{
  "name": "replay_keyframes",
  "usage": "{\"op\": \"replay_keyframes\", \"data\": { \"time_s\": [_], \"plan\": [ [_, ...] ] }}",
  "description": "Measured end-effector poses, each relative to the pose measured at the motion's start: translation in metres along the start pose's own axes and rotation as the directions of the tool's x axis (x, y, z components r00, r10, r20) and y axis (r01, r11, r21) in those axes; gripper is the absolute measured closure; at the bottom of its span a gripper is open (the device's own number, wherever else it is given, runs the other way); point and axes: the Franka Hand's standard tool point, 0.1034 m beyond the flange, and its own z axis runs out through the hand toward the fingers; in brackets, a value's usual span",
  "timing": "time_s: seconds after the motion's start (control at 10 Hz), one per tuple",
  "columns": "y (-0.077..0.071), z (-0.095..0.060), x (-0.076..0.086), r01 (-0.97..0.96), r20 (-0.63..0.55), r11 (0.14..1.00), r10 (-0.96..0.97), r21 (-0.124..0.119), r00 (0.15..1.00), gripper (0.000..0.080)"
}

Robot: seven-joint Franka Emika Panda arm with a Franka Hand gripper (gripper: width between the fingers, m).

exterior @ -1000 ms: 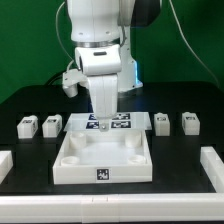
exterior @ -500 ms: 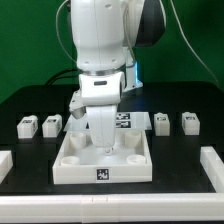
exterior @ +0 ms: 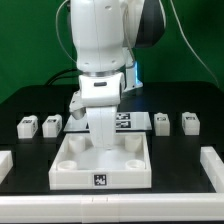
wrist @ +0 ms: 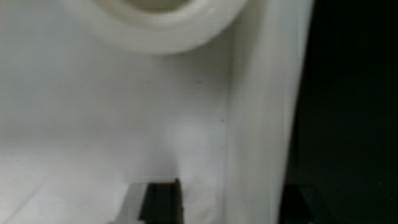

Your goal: Assemble one leg

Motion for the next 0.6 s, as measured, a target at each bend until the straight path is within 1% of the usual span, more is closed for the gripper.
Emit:
{"op": "replay_keyframes", "data": {
  "time_s": [0.1,0.2,0.6],
  "plan": [
    [0.0027,-0.0017,-0.0002,0.0,0.0,1.0,0.0,-0.012,1.0,0.0724],
    [0.0038,-0.002,-0.0001,0.0,0.0,1.0,0.0,-0.018,1.0,0.0732],
    [0.0044,-0.0023,-0.0001,0.0,0.0,1.0,0.0,-0.021,1.0,0.0732]
  ]
}}
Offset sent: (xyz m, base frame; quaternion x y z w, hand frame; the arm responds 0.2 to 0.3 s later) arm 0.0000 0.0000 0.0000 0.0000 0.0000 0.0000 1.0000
